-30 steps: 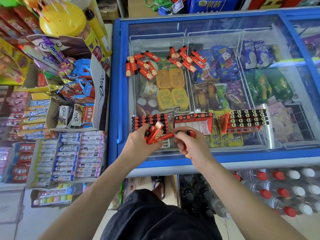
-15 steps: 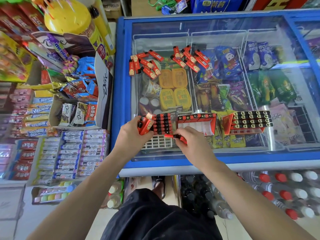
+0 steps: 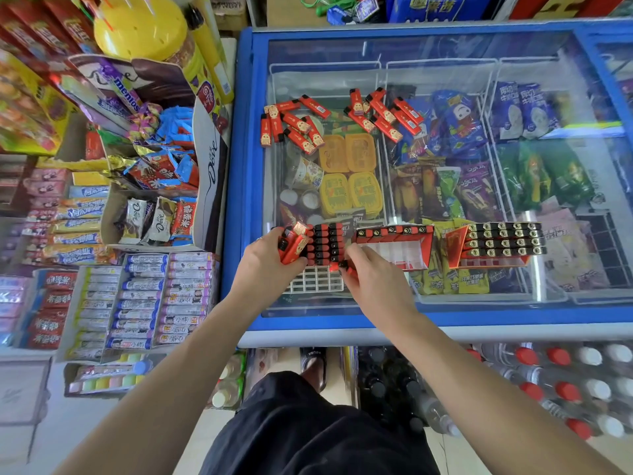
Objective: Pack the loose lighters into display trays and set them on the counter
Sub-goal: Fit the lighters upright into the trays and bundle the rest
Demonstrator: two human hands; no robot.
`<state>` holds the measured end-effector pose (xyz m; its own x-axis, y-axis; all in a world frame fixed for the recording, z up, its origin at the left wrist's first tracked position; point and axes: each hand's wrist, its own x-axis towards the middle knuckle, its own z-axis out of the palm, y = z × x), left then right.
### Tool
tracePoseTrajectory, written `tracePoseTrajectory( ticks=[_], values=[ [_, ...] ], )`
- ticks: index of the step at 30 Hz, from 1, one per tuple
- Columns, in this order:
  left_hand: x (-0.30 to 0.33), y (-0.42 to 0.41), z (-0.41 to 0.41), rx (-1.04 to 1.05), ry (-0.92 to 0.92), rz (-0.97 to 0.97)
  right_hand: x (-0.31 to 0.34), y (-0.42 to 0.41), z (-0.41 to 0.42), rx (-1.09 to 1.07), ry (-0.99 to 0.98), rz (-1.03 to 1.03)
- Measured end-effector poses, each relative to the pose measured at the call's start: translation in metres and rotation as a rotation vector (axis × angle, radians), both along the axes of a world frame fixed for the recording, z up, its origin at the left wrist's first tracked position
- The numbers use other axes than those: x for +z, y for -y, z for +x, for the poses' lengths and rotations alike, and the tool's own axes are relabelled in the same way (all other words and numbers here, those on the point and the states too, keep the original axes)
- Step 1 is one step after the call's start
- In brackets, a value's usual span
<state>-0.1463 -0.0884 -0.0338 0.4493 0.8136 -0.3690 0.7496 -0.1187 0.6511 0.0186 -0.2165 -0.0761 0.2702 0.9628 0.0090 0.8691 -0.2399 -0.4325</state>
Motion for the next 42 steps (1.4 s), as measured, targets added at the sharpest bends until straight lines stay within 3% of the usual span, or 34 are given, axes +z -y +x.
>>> tracePoseTrajectory(
  ticks=[7,14,20,28,32,37,42],
  values=[
    [-0.001,-0.001,0.002,0.006,0.008,-0.002,0.0,-0.003,-0.007,-0.117,-0.203,0.06],
    [-0.001,-0.001,0.003,0.006,0.006,-0.006,0.009,-0.007,-0.011,-0.303,-0.48,-0.026],
    [0.004,0.004,0.003,0.021,0.048,-0.027,0.031,-0.008,-0.012,-0.496,-0.865,-0.083],
    [0.02,0.024,0.019,0.003,0.224,-0.365,0.046,-0.018,-0.011,-0.724,-1.381,0.074],
    [0.018,0.033,0.024,0.043,0.283,-0.563,0.052,-0.019,-0.013,-0.766,-1.356,0.167],
    [0.016,0.037,0.023,0.051,0.302,-0.566,0.061,-0.023,-0.02,-0.819,-1.316,0.268],
    [0.019,0.029,0.015,0.01,0.274,-0.454,0.067,-0.018,-0.012,-0.525,-0.974,0.212]
  ],
)
